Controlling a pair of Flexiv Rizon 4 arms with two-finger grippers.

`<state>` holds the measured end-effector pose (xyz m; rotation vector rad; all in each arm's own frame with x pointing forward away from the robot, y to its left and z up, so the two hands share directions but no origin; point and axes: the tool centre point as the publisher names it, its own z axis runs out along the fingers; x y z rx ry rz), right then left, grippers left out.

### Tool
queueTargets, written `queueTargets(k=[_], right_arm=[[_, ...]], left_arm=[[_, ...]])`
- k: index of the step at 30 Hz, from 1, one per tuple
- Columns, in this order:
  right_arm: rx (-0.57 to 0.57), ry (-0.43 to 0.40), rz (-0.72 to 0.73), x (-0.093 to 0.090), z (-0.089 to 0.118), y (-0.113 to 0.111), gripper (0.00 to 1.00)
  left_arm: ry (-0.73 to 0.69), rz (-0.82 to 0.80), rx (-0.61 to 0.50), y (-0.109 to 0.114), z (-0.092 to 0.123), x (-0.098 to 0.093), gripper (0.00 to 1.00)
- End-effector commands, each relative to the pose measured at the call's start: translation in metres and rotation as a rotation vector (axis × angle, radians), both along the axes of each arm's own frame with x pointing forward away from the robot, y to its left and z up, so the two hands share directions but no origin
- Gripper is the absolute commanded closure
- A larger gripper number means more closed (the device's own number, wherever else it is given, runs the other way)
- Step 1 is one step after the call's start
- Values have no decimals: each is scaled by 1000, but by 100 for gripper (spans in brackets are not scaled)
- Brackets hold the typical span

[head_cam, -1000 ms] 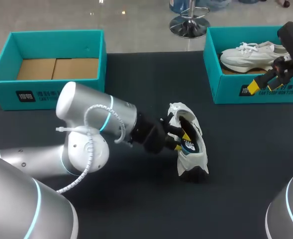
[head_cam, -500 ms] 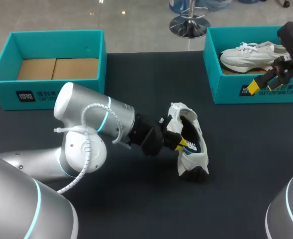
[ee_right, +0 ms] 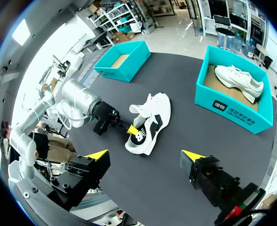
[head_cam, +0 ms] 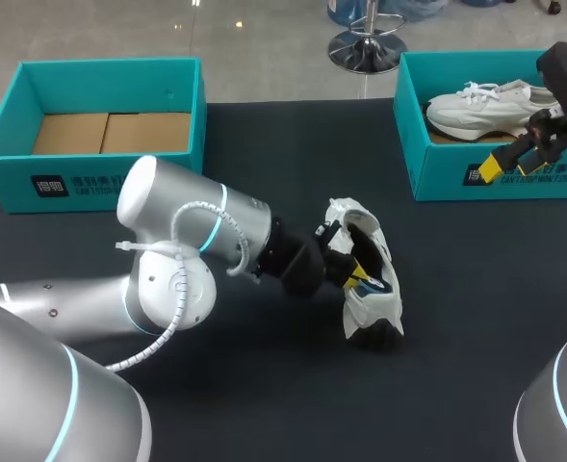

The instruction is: Take the shoe out of the shoebox, open the shoe tongue, remove and reinsert the insole, then place the shoe into the shoebox

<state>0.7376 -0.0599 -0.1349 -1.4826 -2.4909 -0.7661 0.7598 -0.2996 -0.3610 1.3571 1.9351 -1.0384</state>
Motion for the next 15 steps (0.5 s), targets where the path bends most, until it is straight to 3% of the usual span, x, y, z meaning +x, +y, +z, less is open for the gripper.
queueTargets(k=[1, 6, 7, 8, 9, 10, 11, 15], right_arm=[[-2, 3, -1, 1, 0, 0, 0], [-2, 3, -1, 1, 0, 0, 0], [-2, 3, -1, 1, 0, 0, 0], [-2, 3, -1, 1, 0, 0, 0], [-2, 3, -1, 1, 0, 0, 0], [-2, 3, -1, 1, 0, 0, 0], [-2, 3, -1, 1, 0, 0, 0], [-2, 3, -1, 1, 0, 0, 0]], left_arm=[[-4, 12, 17, -5, -7, 7, 100], [6, 2, 29, 1, -6, 3, 100], [7, 1, 29, 3, -5, 2, 85], [13, 2, 28, 4, -4, 1, 78], [17, 4, 25, 6, -3, 2, 60], [16, 6, 22, 8, -2, 3, 17], [17, 8, 19, 9, 0, 4, 0], [25, 12, 2, 14, 11, 7, 0]])
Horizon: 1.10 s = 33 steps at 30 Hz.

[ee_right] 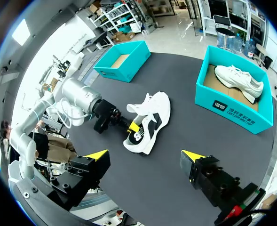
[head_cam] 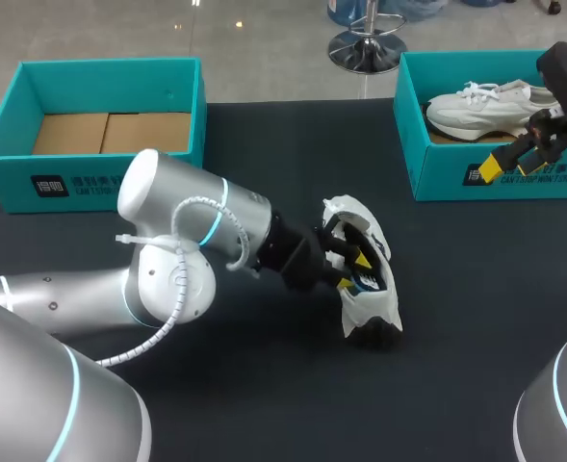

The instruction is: Take the shoe out of the shoebox, open the shoe tongue, remove and reinsert the insole, then place the shoe into the shoebox

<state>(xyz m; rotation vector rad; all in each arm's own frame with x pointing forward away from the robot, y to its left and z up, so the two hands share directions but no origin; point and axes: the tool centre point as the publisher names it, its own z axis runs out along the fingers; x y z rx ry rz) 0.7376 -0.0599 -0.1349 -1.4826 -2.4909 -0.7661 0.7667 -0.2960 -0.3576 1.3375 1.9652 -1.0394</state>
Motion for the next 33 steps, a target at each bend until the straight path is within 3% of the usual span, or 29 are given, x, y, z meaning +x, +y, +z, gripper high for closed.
queueTargets(k=[1, 12, 17, 23, 33], right_arm=[[-2, 3, 0, 1, 0, 0, 0], [-2, 3, 0, 1, 0, 0, 0], [-2, 3, 0, 1, 0, 0, 0], [-2, 3, 0, 1, 0, 0, 0], [-2, 3, 0, 1, 0, 0, 0]], left_arm=[[9, -6, -12, 12, 12, 0, 0], [91, -94, -29, 6, 49, -4, 0], [175, -142, 101, 5, 61, -6, 0], [179, -177, 395, 18, 70, -9, 0], [179, -177, 395, 18, 70, -9, 0]])
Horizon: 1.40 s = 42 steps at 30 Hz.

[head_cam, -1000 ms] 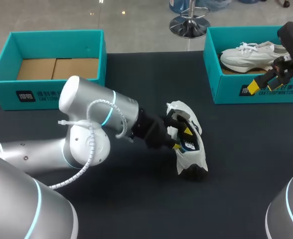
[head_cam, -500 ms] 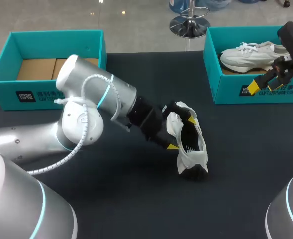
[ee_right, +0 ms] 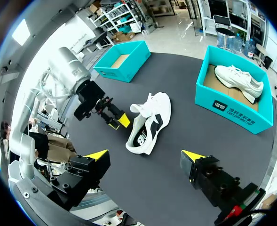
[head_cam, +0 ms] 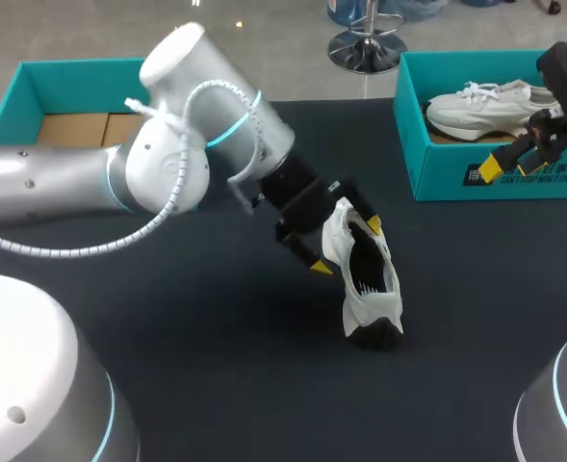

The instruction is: Take the shoe out of the shoebox, open the shoe tongue, remove and reinsert the insole, then place the shoe into the shoebox

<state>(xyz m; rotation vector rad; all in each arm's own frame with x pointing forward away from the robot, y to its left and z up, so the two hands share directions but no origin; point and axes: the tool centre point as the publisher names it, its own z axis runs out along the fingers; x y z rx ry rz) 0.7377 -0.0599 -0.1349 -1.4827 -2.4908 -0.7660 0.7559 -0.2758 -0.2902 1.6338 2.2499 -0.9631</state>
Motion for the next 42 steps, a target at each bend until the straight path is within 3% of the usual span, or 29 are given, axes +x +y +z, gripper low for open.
queueTargets(k=[1, 14, 16, 17, 27, 42], right_arm=[[-2, 2, 0, 1, 0, 0, 0], [-2, 2, 0, 1, 0, 0, 0], [-2, 2, 0, 1, 0, 0, 0], [-2, 2, 0, 1, 0, 0, 0], [-2, 2, 0, 1, 0, 0, 0], [-2, 2, 0, 1, 0, 0, 0]], left_arm=[[13, -31, 80, -2, 2, 1, 0], [-73, -21, 150, -13, -9, 8, 0], [-90, -19, 154, -17, -12, 8, 85], [-83, -22, 155, -19, -13, 7, 100], [-95, -68, 226, -38, -30, 7, 100], [-147, -148, 416, -54, -107, -5, 100]])
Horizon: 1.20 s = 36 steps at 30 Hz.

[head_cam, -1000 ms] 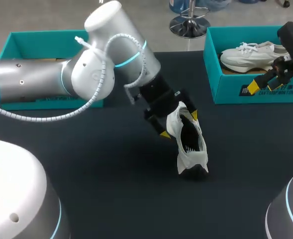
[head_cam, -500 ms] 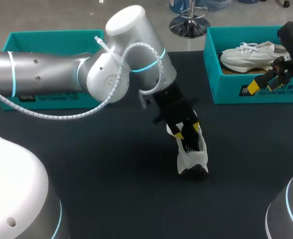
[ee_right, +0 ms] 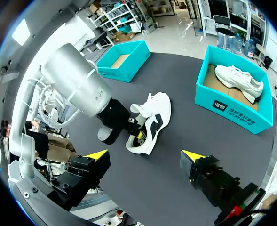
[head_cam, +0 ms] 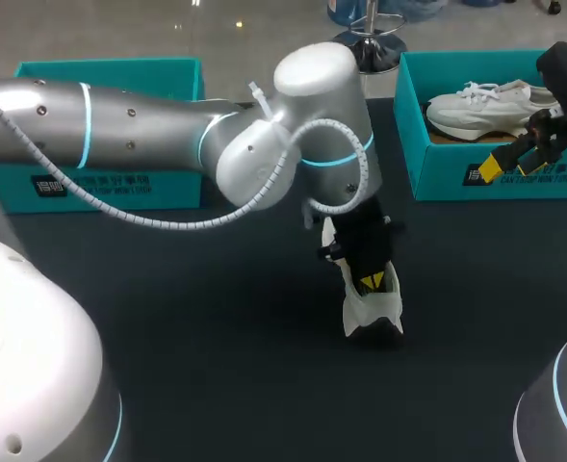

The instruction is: Take the shoe out of the shoebox, open the shoe tongue, remove and reinsert the insole, then place the shoe into the shoebox

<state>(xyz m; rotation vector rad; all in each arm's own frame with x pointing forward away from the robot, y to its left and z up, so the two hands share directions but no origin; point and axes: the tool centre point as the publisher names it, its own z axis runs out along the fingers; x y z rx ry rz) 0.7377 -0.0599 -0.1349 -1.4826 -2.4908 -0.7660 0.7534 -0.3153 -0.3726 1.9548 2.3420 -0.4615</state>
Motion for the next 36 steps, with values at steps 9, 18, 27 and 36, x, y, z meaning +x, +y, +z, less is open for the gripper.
queueTargets(k=[9, 18, 27, 36], right_arm=[[-2, 2, 0, 1, 0, 0, 0], [-2, 2, 0, 1, 0, 0, 0], [-2, 2, 0, 1, 0, 0, 0], [-2, 2, 0, 1, 0, 0, 0]], left_arm=[[-28, 0, 121, -11, -57, -5, 100], [-68, 6, 88, -4, -27, 3, 100], [-72, -9, 71, -4, -18, -5, 100], [-114, 5, 103, -2, -43, -1, 100]])
